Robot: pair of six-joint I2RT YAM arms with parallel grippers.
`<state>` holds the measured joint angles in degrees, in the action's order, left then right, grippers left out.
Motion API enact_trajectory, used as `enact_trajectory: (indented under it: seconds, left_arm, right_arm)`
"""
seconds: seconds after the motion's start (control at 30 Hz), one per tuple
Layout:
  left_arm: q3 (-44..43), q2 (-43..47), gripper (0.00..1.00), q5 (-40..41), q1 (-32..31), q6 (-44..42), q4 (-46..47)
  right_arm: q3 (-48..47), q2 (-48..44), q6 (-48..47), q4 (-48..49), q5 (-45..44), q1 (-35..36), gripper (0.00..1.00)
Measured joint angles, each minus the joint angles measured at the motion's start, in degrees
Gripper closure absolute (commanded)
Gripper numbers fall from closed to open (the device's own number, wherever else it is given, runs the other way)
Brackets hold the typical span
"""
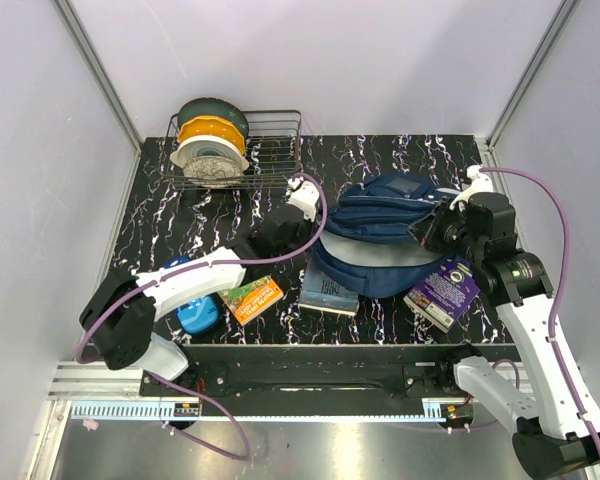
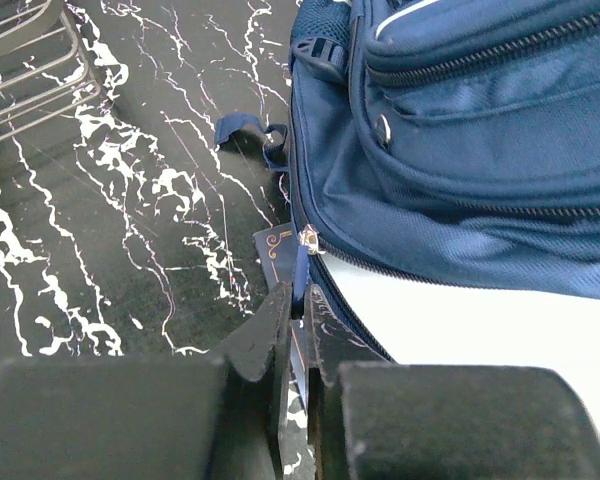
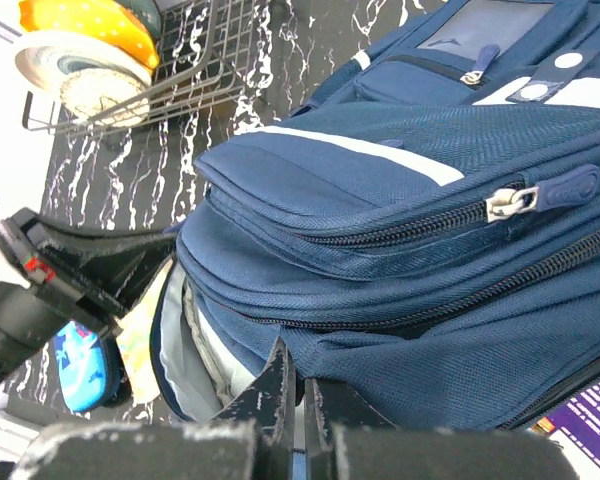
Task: Pack the student bag
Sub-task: Unzip the student bag at the center of the board.
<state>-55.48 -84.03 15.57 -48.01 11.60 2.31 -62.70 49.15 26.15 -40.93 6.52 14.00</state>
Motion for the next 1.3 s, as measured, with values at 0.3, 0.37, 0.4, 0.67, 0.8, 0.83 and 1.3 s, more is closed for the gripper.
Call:
enact_trajectory:
  seconds: [0.3,0.37,0.4,0.67,0.8,0.83,1.3]
  left_arm:
    - [-0.5,-4.9,1.00,-4.9,2.1,-0.5,3.5]
    - [0.3,-4.4,1.00,-5.4,2.2,-0.6,4.6]
    - [1.4,-3.6,1.00,-5.6,2.3,-0.6,5.3]
    - [8.1,2.4,1.00,-4.7,2.2,-0.1,6.9]
    - [9.4,3.2,1.00,-2.0,-1.2,-0.1,6.8]
    - [9.7,3.5,1.00,-1.3,-2.4,-0.1,6.9]
    - [10.0,2.0,1.00,0.7,-3.4,-1.2,11.7]
  right_arm:
    - [-2.7,0.5,-1.8,-2.4,6.5,-1.0,1.00]
    - [-2.8,1.5,-1.1,-1.3,8.6,-1.2,1.00]
    - [-2.7,2.4,-0.5,-0.4,9.8,-1.3,1.00]
    - [-2.8,13.1,2.6,11.8,21.6,-2.0,1.00]
    - [-5.5,17.5,2.3,13.9,26.0,-2.4,1.00]
    - [-6.6,18.5,2.1,14.2,27.2,-2.4,1.00]
    - [-4.1,14.8,1.2,6.1,21.6,-12.5,1.00]
